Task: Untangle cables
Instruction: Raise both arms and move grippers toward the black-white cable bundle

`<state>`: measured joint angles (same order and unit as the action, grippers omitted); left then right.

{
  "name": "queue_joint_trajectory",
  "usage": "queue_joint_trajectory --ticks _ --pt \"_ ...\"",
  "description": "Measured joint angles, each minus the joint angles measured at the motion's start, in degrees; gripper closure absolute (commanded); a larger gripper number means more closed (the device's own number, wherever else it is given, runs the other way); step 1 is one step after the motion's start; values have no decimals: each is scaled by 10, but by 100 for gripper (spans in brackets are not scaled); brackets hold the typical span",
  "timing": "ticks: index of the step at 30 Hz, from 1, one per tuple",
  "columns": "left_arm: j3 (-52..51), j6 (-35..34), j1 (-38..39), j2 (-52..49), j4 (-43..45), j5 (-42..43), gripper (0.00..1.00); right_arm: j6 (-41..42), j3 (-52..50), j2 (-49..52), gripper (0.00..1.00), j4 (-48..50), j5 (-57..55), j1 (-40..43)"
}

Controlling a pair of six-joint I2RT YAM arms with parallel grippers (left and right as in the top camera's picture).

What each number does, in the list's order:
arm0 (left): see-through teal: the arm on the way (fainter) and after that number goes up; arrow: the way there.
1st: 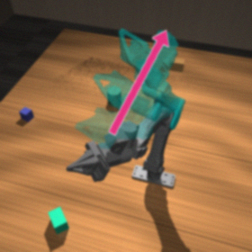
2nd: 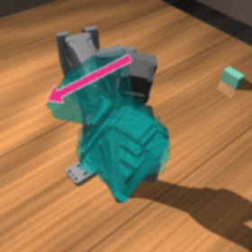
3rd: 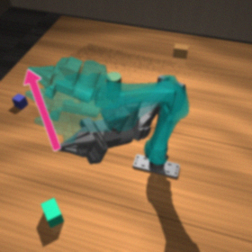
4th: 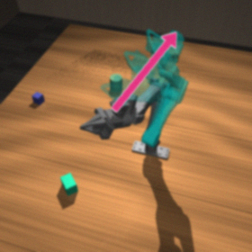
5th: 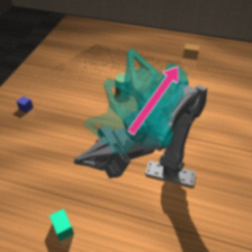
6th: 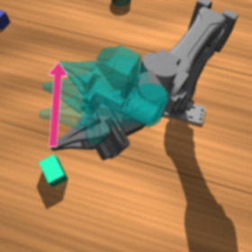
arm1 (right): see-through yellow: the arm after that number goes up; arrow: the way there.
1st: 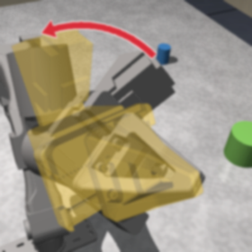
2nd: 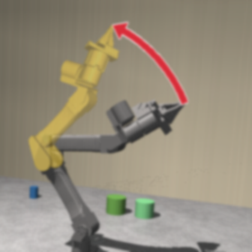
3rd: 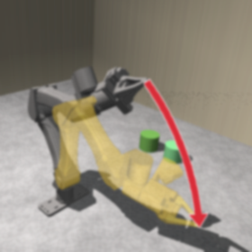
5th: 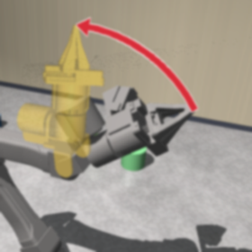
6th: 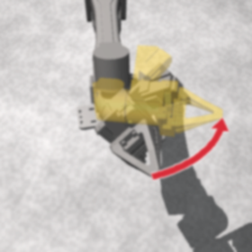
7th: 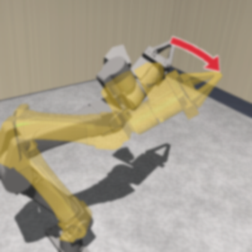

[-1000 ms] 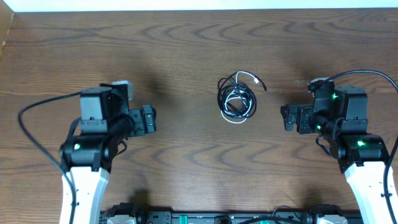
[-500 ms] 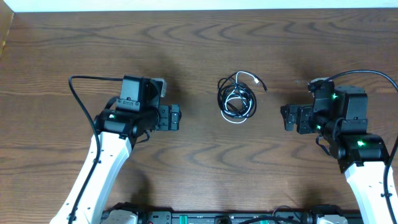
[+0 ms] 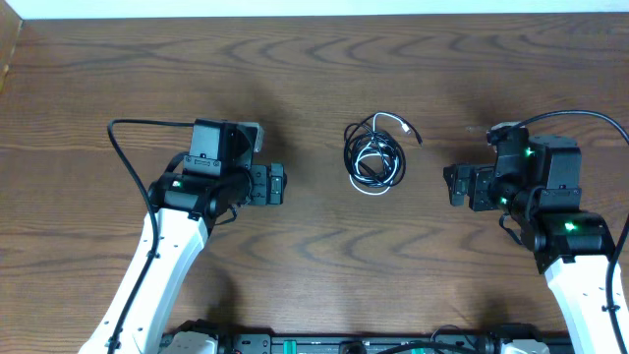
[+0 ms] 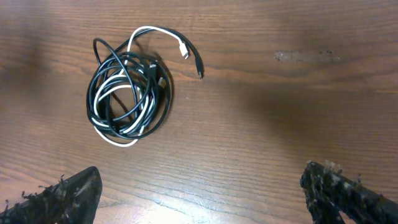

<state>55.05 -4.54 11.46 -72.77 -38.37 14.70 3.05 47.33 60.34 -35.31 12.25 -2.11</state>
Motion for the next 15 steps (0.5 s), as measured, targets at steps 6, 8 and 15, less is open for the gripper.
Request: queue_joint_trajectory --ticks 6,8,15 --pt "0 -11 0 0 1 0 7 0 41 31 1 -12 -5 -37" --pt "2 -22 0 0 -1 0 8 0 67 51 1 -26 -16 -60" --pt "53 -53 15 -18 -13 0 8 0 135 170 1 -26 -52 -142"
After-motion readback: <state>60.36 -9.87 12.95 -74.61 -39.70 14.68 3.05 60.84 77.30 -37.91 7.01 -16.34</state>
